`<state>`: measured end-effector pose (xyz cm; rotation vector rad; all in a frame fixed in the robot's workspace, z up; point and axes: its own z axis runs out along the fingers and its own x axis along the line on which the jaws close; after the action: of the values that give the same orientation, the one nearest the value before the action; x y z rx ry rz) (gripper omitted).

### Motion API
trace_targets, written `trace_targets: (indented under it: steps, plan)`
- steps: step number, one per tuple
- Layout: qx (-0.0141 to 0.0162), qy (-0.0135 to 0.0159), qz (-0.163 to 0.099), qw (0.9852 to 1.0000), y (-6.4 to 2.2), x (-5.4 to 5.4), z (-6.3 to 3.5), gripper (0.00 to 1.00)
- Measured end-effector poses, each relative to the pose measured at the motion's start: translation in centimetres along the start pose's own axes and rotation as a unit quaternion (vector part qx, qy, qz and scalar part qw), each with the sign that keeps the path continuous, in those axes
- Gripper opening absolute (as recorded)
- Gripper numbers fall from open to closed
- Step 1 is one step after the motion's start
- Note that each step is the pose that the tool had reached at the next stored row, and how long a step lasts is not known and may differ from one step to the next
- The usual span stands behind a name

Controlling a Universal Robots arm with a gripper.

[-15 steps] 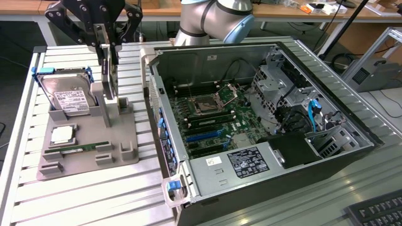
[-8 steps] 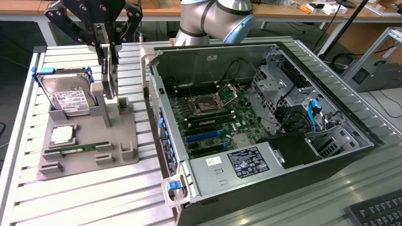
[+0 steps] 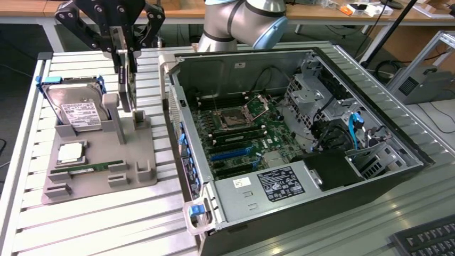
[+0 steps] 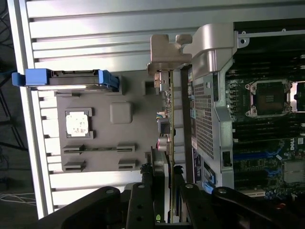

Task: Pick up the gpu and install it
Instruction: 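Pick up the gpu and move the gpu toward the slot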

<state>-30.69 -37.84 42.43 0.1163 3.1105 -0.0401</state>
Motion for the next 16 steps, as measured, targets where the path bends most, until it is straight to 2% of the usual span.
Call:
trace_targets:
  steps: [16]
  plan:
    - [0.0, -0.0001, 0.0, 1.0, 0.05, -0.74, 0.03, 0.27]
